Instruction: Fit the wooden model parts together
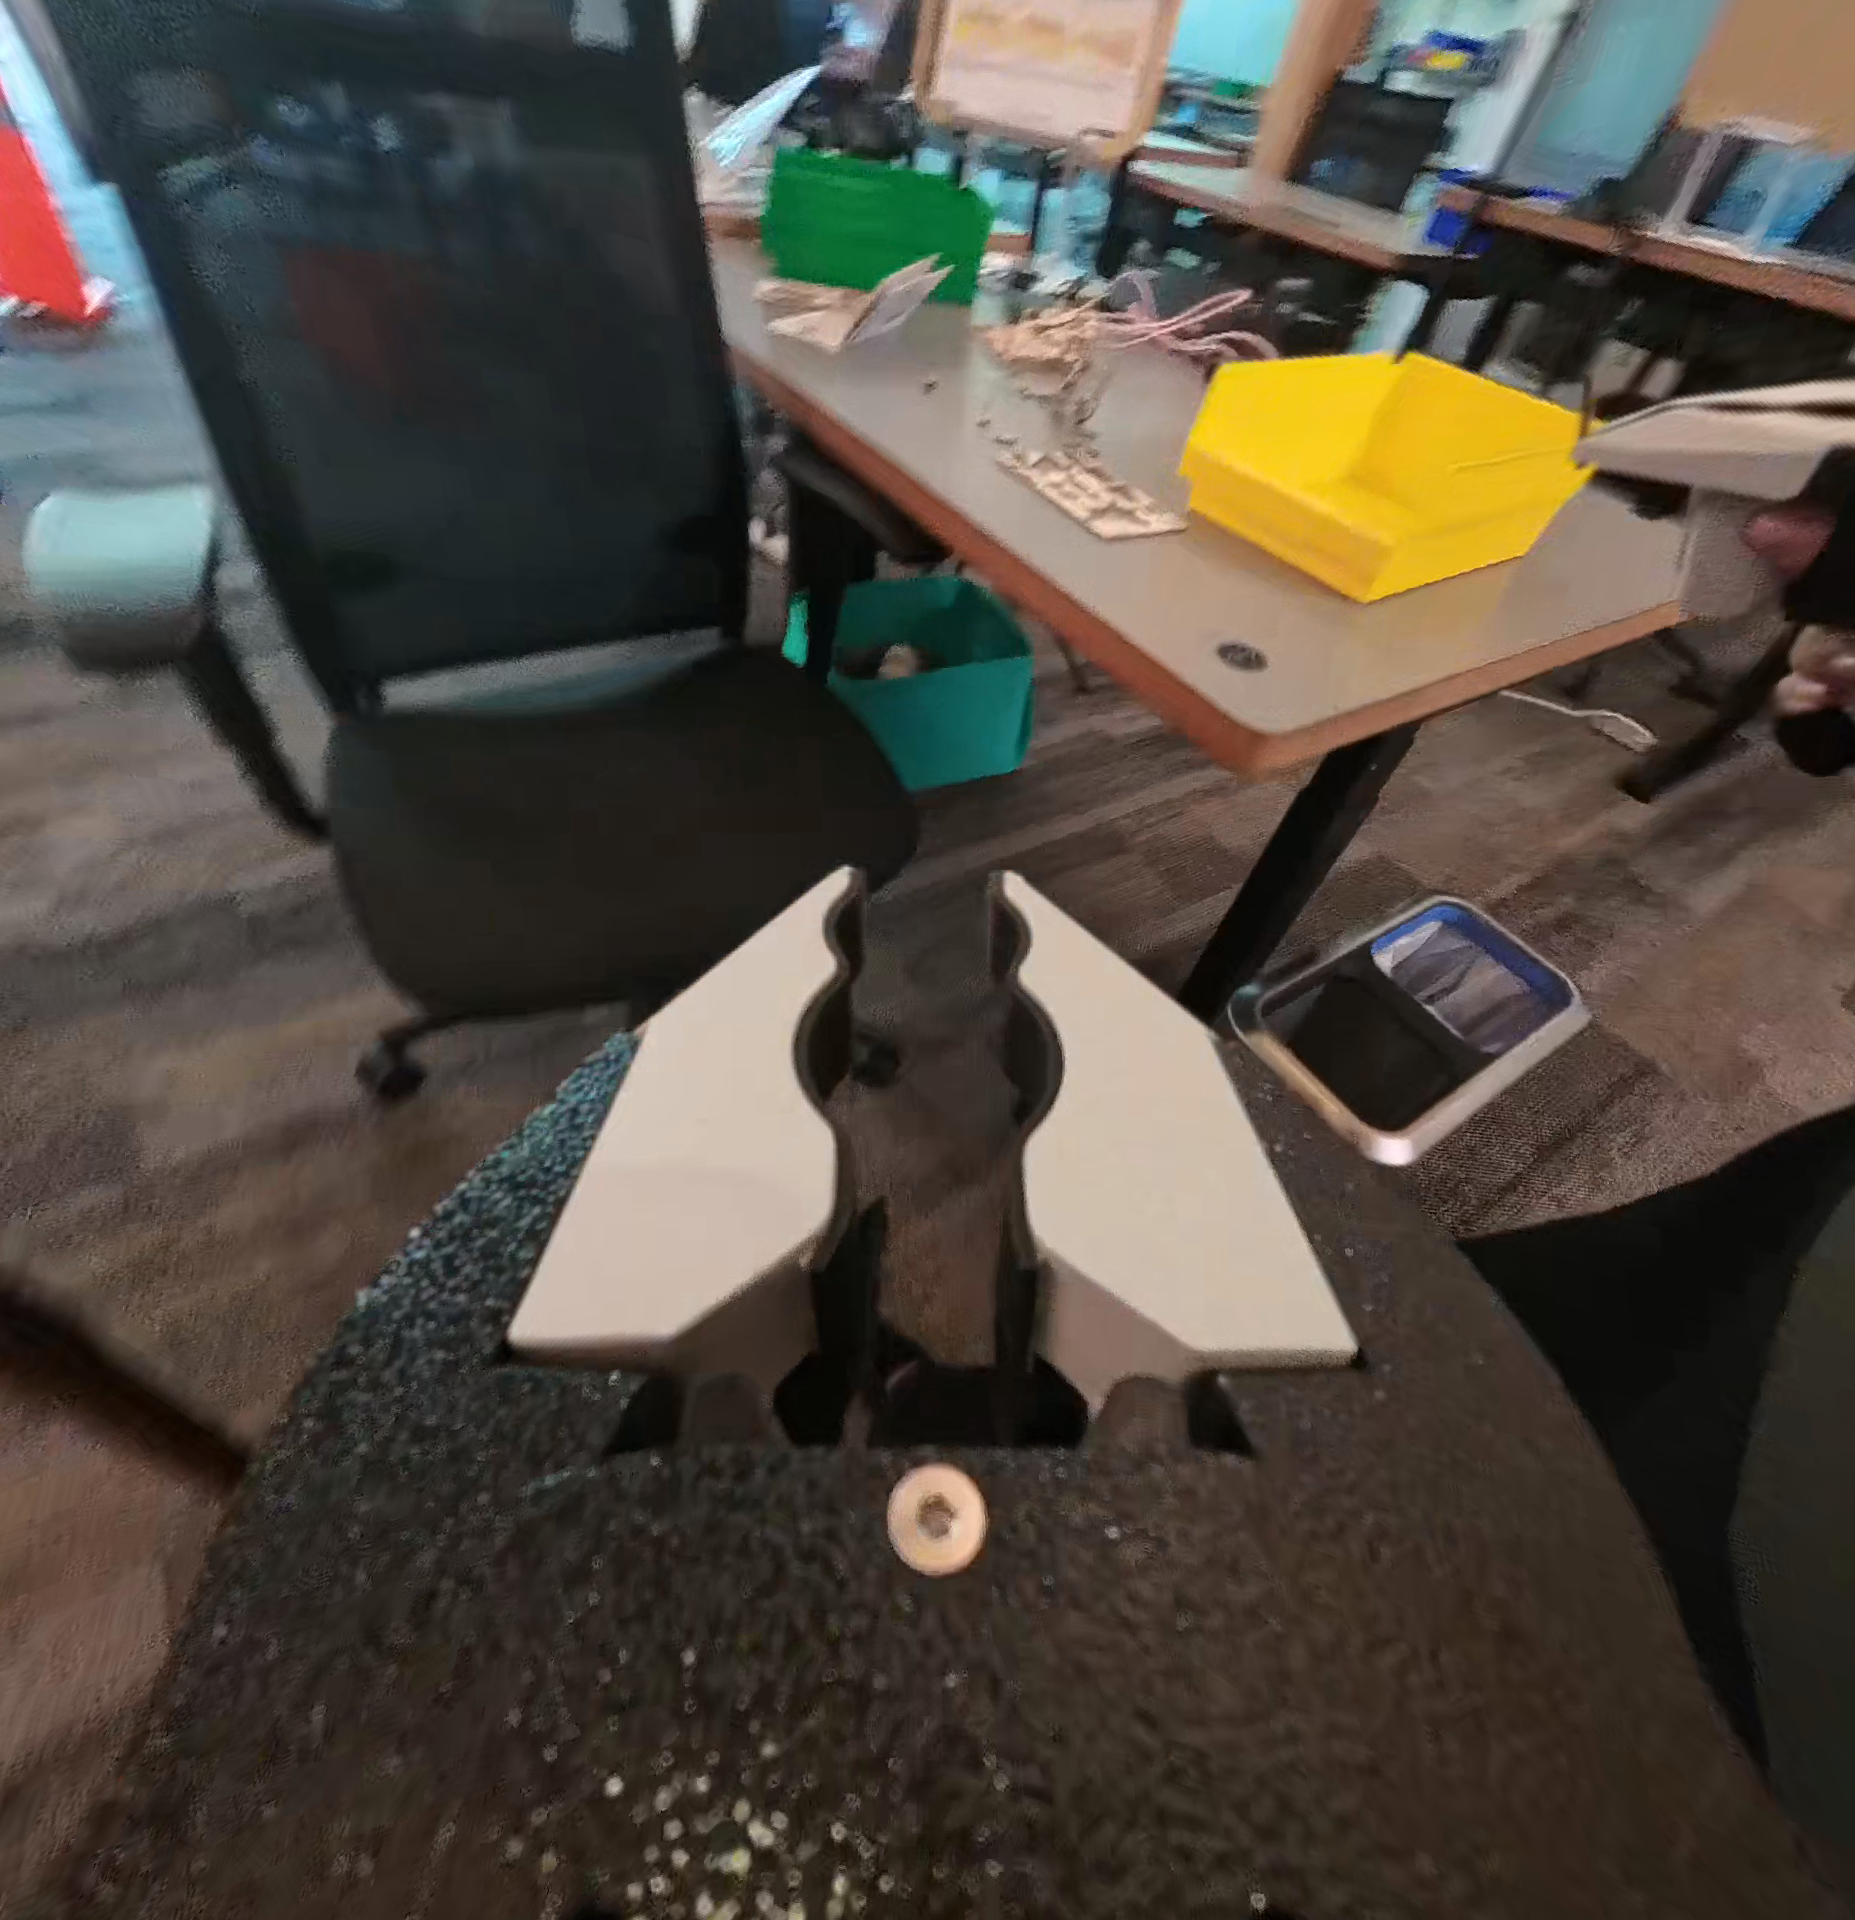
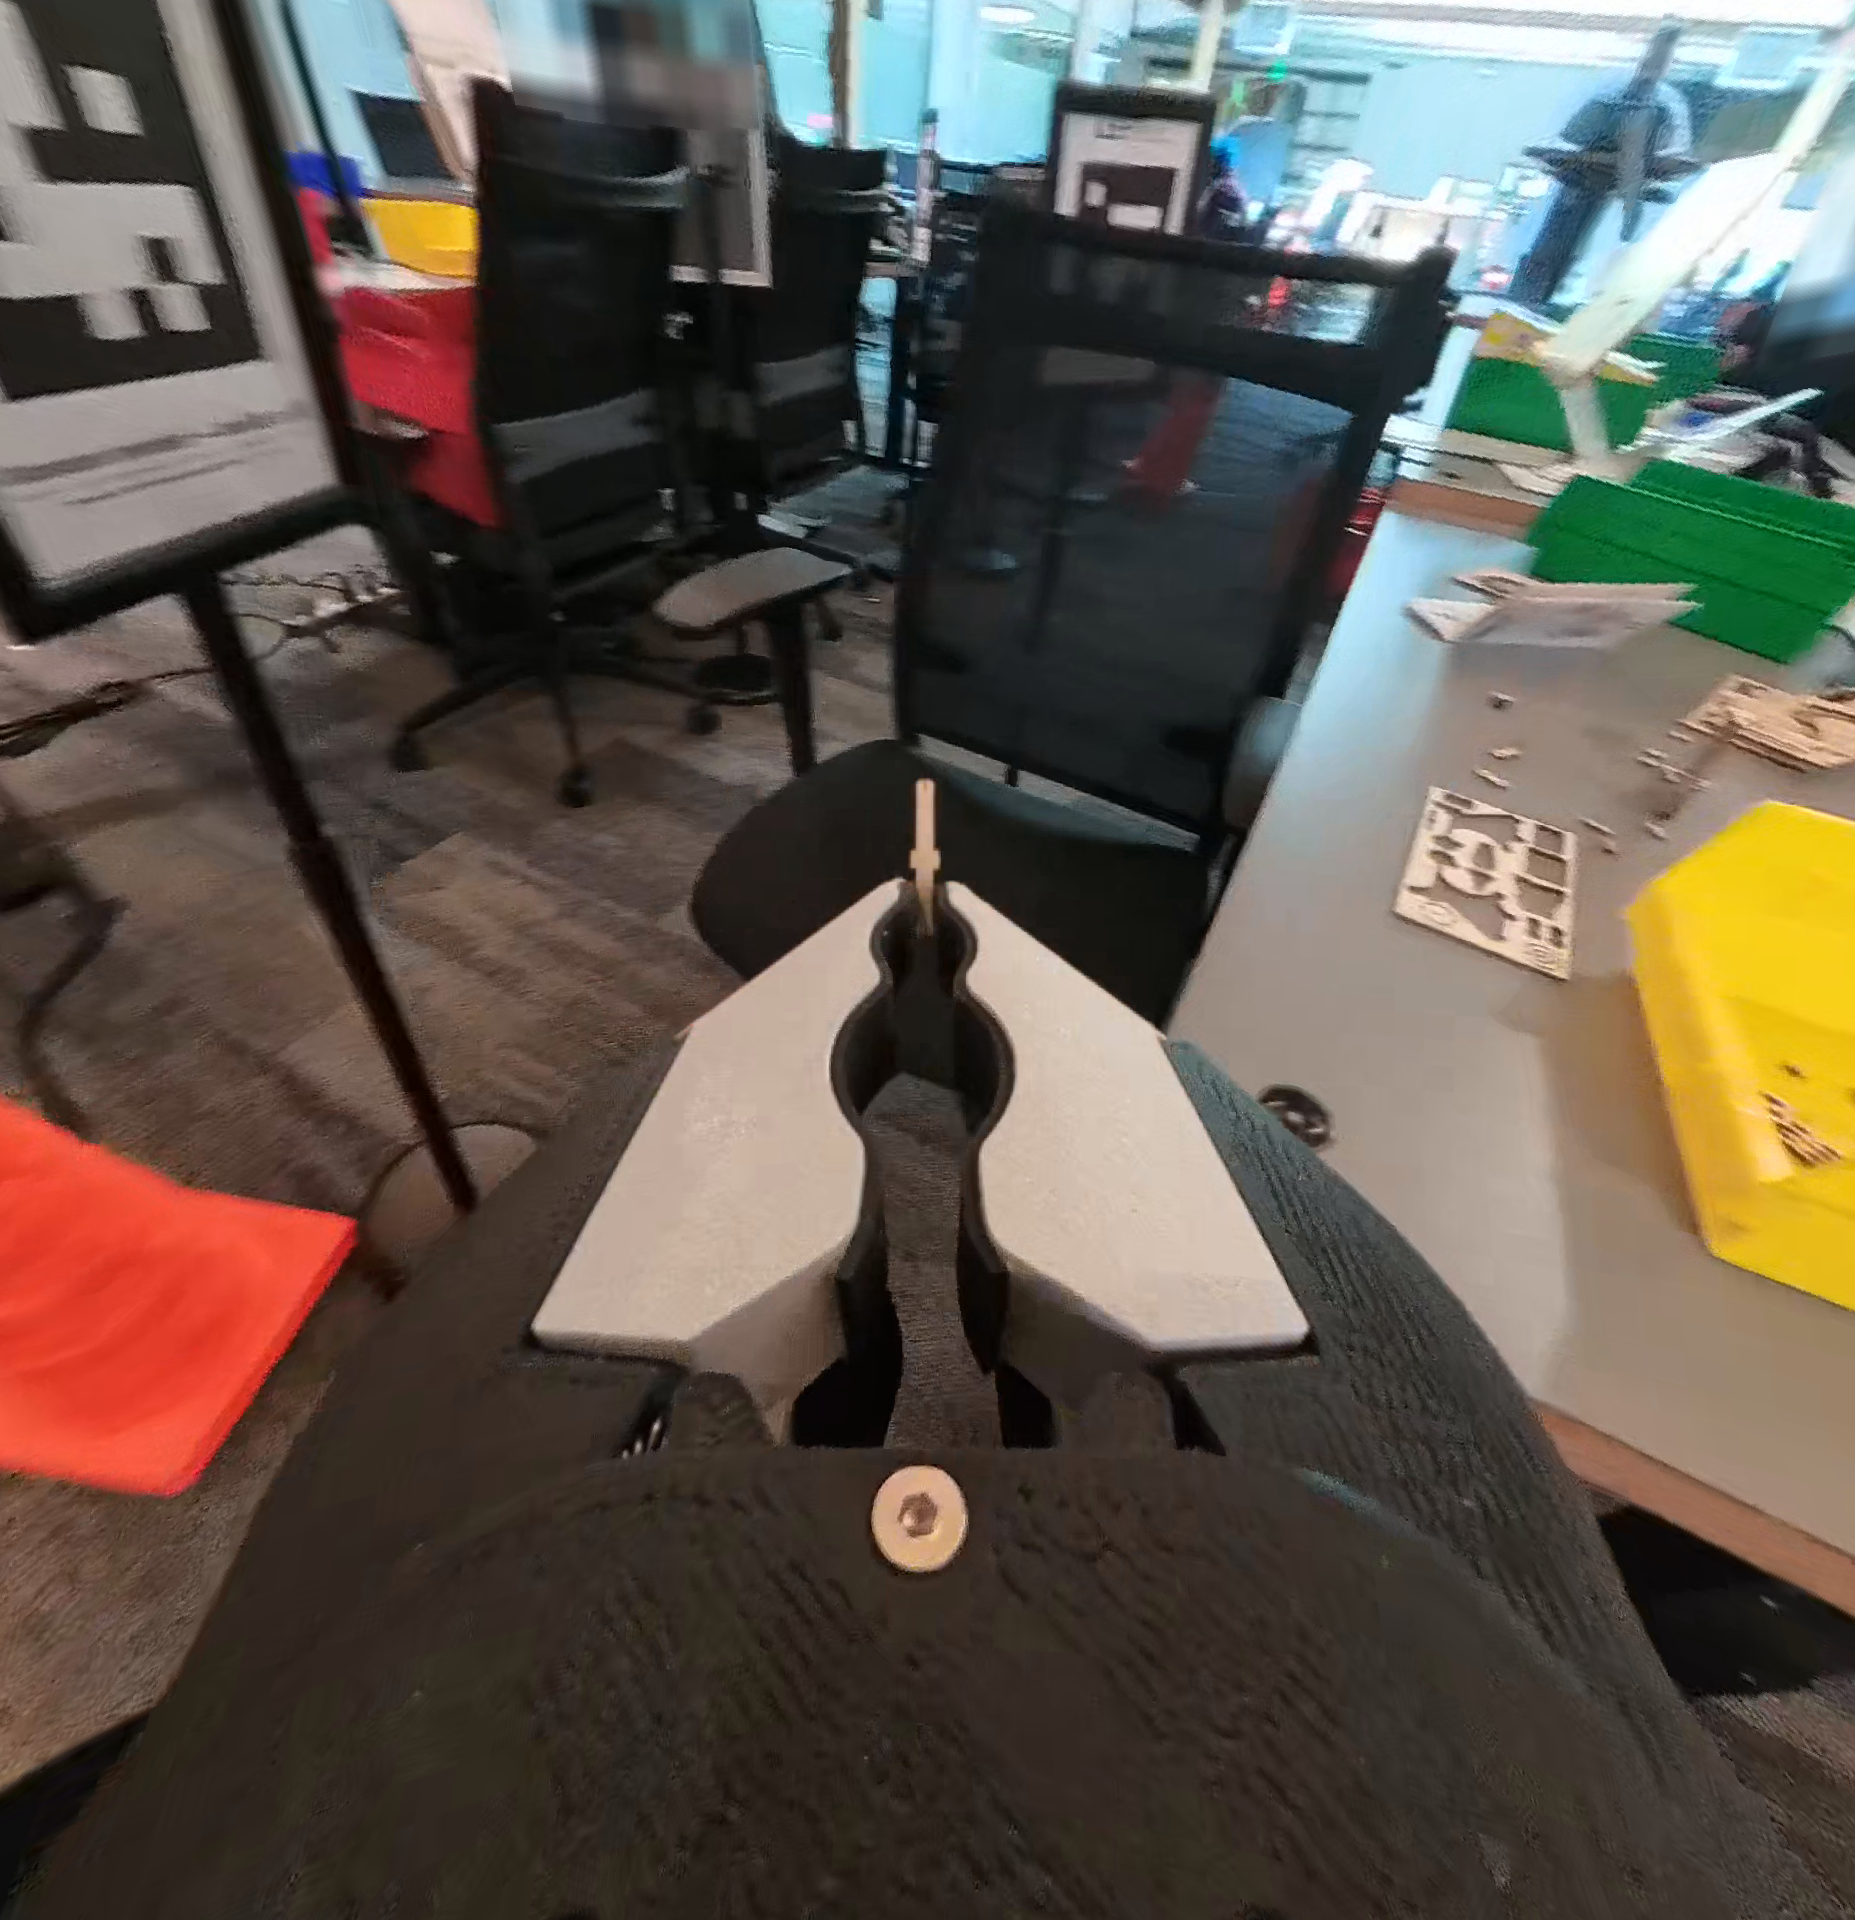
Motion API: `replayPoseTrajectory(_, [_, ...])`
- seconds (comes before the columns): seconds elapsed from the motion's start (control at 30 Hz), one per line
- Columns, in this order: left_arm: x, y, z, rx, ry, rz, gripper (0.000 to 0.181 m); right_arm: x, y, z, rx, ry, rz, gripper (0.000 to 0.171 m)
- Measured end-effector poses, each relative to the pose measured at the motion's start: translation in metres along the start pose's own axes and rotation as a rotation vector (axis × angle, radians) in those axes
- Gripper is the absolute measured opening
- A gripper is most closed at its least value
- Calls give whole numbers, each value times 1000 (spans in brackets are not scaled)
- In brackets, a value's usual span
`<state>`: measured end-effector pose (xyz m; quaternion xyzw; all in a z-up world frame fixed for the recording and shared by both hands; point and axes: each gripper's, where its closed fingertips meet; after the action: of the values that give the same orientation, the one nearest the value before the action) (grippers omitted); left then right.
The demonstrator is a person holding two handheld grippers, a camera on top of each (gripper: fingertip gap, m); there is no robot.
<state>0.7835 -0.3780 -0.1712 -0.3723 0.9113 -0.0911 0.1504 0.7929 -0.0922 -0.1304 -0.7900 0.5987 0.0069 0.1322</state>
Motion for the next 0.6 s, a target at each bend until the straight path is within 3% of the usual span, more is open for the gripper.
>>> replayPoseTrajectory(0.13, [26,105,-43,-19,130,87,20,-48,57,13,49,-4,70,1])
replayPoseTrajectory(0.3, [35,218,-101,-52,108,266,23,-101,105,-17,0,105,150,1])
replayPoseTrajectory(0.43, [32,299,-136,-49,131,423,23,-133,108,-31,17,77,254,1])
replayPoseTrajectory(0.6, [1,401,-171,-38,162,695,25,-187,88,-33,22,90,556,1])
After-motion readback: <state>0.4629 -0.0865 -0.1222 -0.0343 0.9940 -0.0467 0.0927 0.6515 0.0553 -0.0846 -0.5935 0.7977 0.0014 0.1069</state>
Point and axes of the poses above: each gripper's, where its closed fingertips meet, y out along the fingers, z out of its underside, x = y × z across the jaws, and after that the axes turned 5 degrees about -y, right-handed
